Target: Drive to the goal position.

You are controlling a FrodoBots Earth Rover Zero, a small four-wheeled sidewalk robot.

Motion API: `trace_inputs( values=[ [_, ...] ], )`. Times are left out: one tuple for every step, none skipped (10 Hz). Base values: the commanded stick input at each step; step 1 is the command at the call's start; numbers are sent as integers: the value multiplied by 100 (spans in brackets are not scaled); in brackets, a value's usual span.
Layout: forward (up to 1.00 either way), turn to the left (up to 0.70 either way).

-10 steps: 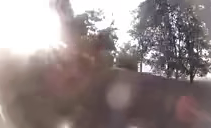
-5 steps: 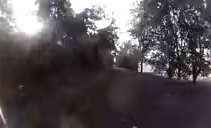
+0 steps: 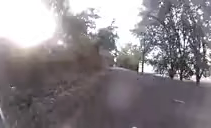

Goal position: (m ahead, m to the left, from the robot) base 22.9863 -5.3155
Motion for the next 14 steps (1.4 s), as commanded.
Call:
trace_inputs(
  values=[
    [70, 0],
    [70, 0],
    [70, 0],
    [70, 0],
    [70, 0],
    [70, 0],
    [70, 0],
    [70, 0],
    [70, 0],
    [70, -21],
    [70, -34],
    [70, -34],
    [70, -34],
    [70, -10]
  ],
)
